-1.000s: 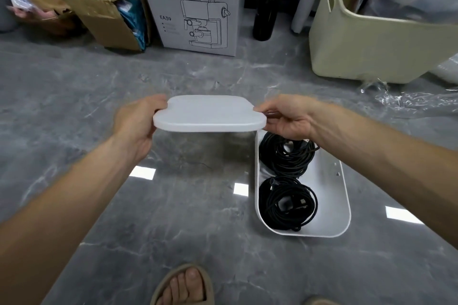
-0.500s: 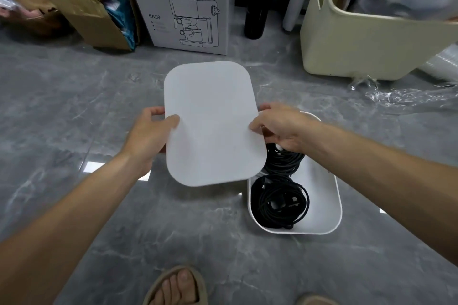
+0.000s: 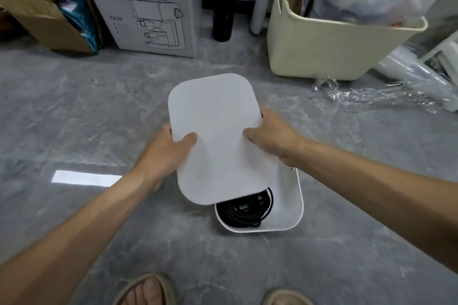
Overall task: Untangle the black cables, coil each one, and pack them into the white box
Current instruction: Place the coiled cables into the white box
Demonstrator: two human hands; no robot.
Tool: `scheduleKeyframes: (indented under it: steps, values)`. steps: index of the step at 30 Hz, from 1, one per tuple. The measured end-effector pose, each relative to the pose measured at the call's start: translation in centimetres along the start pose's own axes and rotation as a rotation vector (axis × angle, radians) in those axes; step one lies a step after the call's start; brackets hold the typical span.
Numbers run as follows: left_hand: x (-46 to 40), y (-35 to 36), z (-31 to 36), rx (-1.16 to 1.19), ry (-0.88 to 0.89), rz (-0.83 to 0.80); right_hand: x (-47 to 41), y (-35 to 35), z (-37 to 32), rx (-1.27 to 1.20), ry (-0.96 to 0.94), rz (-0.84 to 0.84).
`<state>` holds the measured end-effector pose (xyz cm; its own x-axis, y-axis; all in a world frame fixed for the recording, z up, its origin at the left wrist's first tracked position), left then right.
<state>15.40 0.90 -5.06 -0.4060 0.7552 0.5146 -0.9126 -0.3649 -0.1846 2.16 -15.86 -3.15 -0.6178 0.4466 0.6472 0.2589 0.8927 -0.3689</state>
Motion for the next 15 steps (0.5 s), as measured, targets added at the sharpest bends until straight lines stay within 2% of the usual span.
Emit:
scheduleKeyframes:
  steps: [8, 15]
  values:
    - [-1.1, 4.7, -1.0, 0.016, -0.018, -0.073, 1.4, -1.1, 4.7, -0.044, -0.001, 0.025]
    - [-2.1, 7.9, -0.8, -0.136, -0.085, -0.156, 3.5, -2.5, 8.3, 0.019, 0.136, 0.045]
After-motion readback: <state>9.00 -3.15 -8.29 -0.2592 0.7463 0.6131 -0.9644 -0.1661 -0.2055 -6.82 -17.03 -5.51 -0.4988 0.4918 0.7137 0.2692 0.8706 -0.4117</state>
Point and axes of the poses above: each hand's wrist, its own x-axis away from the middle knuckle, its own y-axis out of the palm, z = x × y, the point moved 8 cm from there along -x, towards the middle knuckle, and after that the axes turned 14 degrees about -z, right-handed, at the moved point
